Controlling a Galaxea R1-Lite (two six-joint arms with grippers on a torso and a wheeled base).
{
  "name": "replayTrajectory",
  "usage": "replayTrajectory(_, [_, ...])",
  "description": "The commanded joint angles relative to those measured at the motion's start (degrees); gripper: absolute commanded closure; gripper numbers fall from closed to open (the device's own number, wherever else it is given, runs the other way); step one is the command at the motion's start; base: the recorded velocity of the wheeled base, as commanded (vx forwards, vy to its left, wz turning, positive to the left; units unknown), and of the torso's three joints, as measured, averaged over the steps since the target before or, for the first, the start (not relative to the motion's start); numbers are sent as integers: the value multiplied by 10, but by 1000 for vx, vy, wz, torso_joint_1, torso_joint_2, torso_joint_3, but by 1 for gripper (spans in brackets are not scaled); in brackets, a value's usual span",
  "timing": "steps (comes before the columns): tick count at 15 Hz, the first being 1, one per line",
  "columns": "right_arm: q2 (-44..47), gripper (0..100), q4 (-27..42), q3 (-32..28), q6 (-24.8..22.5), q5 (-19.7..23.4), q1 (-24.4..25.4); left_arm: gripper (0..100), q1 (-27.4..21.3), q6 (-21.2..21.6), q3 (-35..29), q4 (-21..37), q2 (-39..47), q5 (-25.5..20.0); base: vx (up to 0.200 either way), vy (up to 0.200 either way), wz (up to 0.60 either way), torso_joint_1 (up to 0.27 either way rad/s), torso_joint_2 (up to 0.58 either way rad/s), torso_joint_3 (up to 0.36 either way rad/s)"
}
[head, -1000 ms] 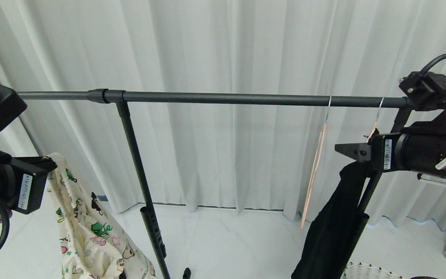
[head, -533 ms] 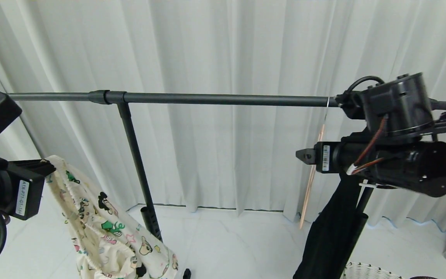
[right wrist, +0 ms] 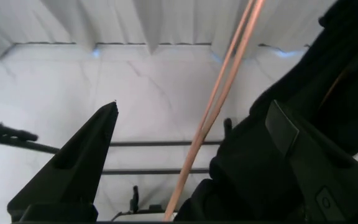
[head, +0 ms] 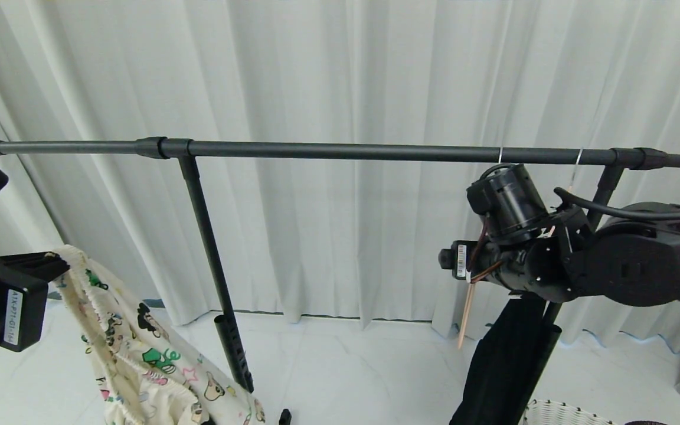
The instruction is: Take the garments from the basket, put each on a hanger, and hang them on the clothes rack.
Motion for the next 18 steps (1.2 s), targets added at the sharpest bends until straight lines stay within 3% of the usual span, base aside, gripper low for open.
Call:
replayTrajectory(1, [25, 0, 1, -1, 3, -2, -6, 100, 0, 0, 1, 0, -3, 0, 0, 0, 0, 0, 0, 0])
replayTrajectory(9, [50, 0, 15, -36, 26, -3, -8, 100, 0, 0, 2, 0, -1, 0, 0, 0, 0, 0, 0, 0])
replayTrajectory(10, [50, 100, 15, -36, 26, -9, -8, 100, 0, 0, 2, 0, -1, 0, 0, 0, 0, 0, 0, 0])
replayTrajectory(18, [47, 100, 39, -35, 25, -32, -15, 100, 0, 0, 2, 0, -3, 0, 0, 0, 0, 0, 0, 0])
